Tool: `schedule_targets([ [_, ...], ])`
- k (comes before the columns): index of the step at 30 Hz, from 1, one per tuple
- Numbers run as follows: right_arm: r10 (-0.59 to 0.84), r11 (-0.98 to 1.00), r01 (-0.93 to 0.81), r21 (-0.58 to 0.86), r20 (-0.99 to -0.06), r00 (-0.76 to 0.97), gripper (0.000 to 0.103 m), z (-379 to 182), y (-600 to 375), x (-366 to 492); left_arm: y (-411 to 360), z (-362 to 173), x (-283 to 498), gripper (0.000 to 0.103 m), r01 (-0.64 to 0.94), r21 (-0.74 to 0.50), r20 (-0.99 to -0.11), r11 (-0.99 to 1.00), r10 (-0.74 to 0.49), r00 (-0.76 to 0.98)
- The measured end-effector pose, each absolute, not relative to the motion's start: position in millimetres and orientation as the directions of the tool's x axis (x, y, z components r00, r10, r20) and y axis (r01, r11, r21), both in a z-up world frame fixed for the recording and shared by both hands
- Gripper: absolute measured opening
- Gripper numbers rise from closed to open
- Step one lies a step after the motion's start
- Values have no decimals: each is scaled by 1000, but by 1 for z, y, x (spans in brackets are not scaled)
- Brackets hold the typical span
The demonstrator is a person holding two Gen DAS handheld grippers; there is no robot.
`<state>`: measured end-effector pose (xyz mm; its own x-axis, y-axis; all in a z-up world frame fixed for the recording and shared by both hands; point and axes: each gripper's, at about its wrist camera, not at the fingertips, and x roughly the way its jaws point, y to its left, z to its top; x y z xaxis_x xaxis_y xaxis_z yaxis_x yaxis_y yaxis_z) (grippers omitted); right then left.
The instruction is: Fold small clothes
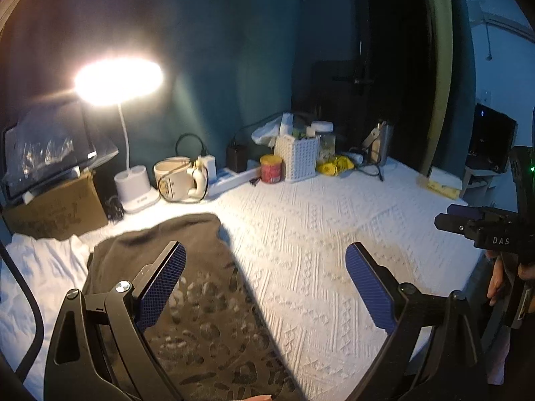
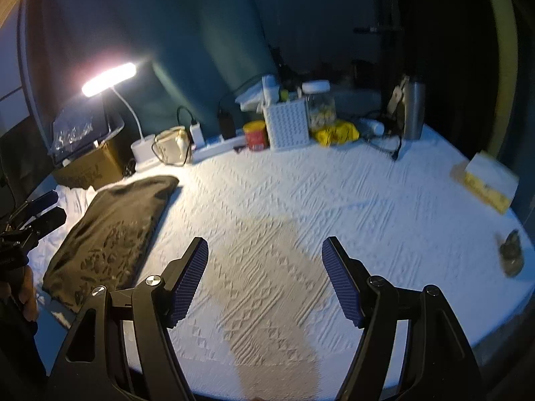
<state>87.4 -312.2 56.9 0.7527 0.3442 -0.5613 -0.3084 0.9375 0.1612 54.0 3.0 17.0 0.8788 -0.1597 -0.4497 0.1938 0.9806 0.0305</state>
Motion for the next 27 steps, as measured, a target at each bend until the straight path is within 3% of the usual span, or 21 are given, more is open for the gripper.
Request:
schedule_targets([
  [17,260,960,-280,6,-383,886,74,131,-305,57,19,77,31,96,191,33,-256,981,-176,951],
  [20,243,964,-264,-16,-344,907,74,142,-303,50,24,85,25,96,175,36,-223,984,-163,961],
  [22,235,966,-257,-27,-316,919,74,147,-302,46,28,91,21,102,155,39,-198,987,-145,970],
  [27,241,967,-255,-22,-253,937,74,167,-301,41,35,105,11,102,104,32,-126,994,-99,987],
])
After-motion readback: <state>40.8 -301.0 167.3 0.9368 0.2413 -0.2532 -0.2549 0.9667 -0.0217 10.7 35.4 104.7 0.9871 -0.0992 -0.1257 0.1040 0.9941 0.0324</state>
